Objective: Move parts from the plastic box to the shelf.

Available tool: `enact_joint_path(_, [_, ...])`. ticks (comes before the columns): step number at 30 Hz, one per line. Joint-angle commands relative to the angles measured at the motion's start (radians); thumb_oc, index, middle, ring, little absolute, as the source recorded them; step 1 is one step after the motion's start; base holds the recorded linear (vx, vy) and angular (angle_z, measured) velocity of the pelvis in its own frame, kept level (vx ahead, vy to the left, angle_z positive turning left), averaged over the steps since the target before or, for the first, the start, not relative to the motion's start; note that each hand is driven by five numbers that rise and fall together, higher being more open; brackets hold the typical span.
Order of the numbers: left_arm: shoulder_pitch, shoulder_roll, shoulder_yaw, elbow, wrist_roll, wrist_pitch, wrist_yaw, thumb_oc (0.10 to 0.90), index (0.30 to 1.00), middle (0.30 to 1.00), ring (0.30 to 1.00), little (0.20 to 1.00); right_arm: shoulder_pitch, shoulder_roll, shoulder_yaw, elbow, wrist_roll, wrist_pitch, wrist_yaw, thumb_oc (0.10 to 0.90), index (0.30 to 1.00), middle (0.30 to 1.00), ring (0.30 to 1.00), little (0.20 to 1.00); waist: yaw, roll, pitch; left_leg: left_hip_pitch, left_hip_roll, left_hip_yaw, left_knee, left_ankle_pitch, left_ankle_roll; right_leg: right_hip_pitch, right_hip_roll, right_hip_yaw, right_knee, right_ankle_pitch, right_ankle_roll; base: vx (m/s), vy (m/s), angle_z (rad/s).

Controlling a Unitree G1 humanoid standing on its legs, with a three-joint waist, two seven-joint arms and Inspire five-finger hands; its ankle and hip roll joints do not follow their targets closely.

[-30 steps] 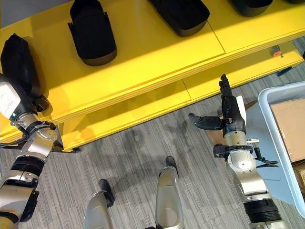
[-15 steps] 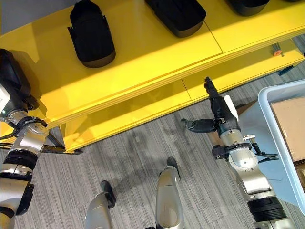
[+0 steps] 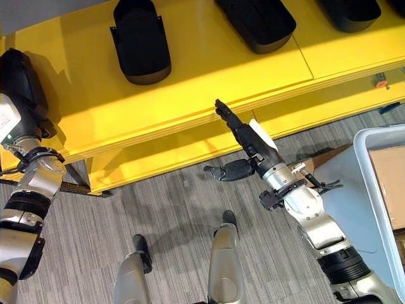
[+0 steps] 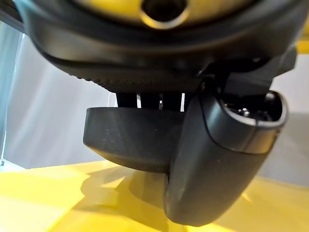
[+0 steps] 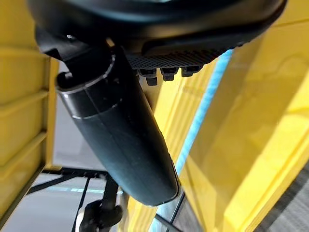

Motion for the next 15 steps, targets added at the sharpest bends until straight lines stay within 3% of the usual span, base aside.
enact_joint_path(1, [-0.121,0.179,-0.045,-0.016,0.107,-0.024,0.046,0.400,0.300,0.300,0.300,0.300,-0.115,0.020,-0.014,-0.078,0.055,-0.109,0.053,0.900,1.000,1.000,1.000,1.000,-0.006,-0.047,-0.059,-0.029,-0.043,-0.009,-0.025,-0.006,0.078,0.102,0.048,-0.048,0.021,-0.130,-0.132,-0.02,0.041,0.04])
enact_joint_path(4, [-0.150,0.164,-0.077,-0.026,0.100,-0.006,0.045,0.400,0.300,0.300,0.300,0.300,-0.138,0.013,0.024,-0.089,0.065,-0.107,0.115,0.900,1.000,1.000,1.000,1.000,0.014,-0.047,-0.053,-0.036,-0.061,-0.027,-0.028,-0.002,0.082,0.125,0.035,-0.065,-0.006,-0.124,-0.121,-0.05,0.030,0.04])
enact_joint_path(15, [-0.206,0.182,-0.107,0.016,0.136,-0.010,0.010,0.400,0.300,0.300,0.300,0.300,-0.148,0.028,0.115,-0.160,0.070,-0.051,0.144,0.900,1.000,1.000,1.000,1.000,0.053,-0.066,-0.057,-0.052,-0.075,-0.046,-0.042,0.009,0.080,0.176,0.021,-0.101,-0.063,-0.117,-0.099,-0.02,-0.033,0.12])
